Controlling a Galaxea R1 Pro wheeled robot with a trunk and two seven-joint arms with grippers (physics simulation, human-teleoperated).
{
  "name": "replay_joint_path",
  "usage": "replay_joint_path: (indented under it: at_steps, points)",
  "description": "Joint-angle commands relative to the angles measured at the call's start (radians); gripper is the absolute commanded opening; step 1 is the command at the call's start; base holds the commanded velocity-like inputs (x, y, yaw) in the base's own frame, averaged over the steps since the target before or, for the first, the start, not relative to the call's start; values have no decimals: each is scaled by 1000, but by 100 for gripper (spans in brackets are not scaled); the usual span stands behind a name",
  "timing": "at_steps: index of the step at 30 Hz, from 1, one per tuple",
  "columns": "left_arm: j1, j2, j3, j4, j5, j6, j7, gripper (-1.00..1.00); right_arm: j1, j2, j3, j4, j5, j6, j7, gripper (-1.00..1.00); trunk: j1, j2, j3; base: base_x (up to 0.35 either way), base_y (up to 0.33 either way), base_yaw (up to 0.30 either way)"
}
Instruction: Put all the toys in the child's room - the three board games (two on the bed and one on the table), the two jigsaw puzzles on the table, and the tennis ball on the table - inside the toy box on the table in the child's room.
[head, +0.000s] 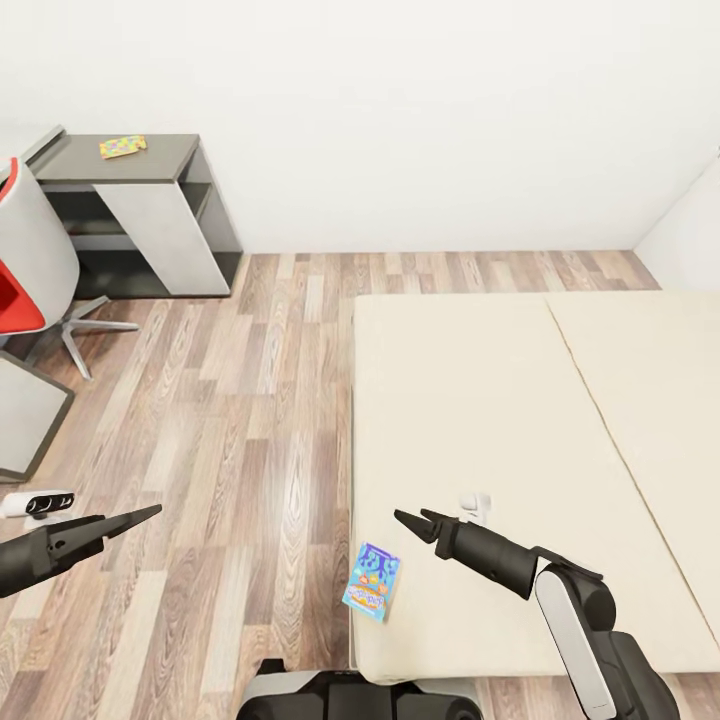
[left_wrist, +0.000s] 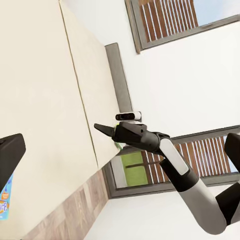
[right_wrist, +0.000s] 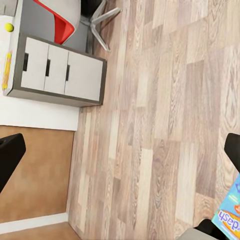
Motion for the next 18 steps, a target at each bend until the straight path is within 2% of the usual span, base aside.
replay_joint_path:
  at_steps: [1, 18]
  points:
    - [0, 0, 0, 0, -1, 11, -4, 100, -1, 0, -1, 0, -3, 7, 2, 100, 1, -1, 0, 0, 0, 0]
    - [0, 2, 2, 7, -6, 11, -4, 100, 0, 0, -1, -1, -2, 6, -1, 100, 1, -1, 29, 0, 0, 0]
